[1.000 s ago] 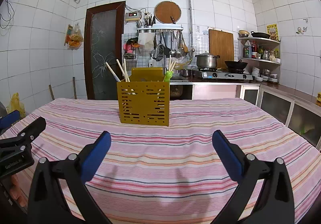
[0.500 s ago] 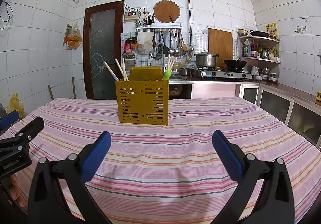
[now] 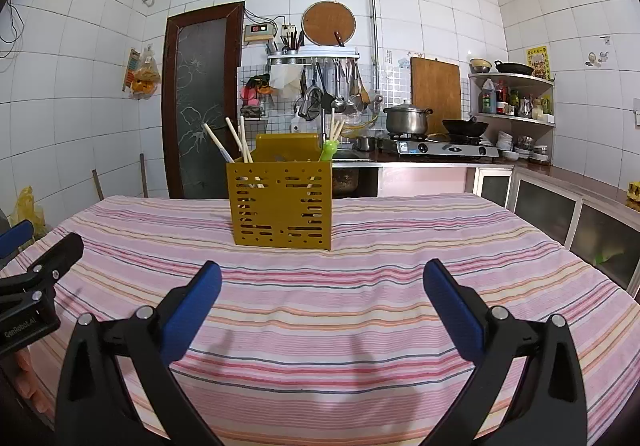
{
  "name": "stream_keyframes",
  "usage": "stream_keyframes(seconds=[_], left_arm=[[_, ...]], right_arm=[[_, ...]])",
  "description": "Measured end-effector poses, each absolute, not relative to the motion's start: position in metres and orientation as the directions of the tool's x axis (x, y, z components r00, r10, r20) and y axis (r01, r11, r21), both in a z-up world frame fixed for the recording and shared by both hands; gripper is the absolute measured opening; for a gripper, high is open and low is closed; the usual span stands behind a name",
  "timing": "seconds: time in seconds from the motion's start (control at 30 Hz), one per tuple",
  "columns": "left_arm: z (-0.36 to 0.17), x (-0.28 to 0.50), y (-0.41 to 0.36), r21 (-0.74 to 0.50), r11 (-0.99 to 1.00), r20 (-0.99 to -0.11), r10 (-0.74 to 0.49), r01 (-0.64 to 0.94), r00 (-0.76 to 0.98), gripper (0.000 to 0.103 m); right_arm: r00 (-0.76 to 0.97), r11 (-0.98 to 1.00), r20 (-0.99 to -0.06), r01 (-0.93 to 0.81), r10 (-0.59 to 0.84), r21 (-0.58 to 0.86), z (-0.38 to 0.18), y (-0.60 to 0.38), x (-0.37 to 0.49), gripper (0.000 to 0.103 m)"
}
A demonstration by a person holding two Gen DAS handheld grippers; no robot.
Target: Organize utensils
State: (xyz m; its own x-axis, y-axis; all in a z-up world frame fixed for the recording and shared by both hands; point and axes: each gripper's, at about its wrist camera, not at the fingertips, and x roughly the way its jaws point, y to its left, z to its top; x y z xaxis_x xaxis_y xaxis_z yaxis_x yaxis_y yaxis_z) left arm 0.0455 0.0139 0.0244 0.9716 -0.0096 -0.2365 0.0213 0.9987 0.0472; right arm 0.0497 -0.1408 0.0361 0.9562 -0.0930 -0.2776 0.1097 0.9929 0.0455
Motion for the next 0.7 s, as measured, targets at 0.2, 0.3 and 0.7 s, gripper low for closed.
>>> stream_keyframes(seconds=[0.2,0.3,0.7], left_arm=[[0.0253,0.0462,0.0152,0.051,0.999,-0.236,-0.007,0.02,0.972,0.098],[0.0258,0.0452,0.0138,0.052,0.998,-0.233,-0.006,0.019,0.972,0.098],[0.0268,0.0437,0.0131,0.057,0.998,-0.224,-0.007,0.021,0.975,0.098]], right_arm=[[0.956,0.993,-0.277,0.112,-0.097,0.04,0.0352,-0.1381,0.0507,0.098],[0.956,0.993,-0.278,0.114,-0.098,0.04,0.035,-0.1392,0.0509,0.098],[0.955,0.993,-0.278,0.115,-0.1,0.038,0.0352,-0.1381,0.0508,0.098]])
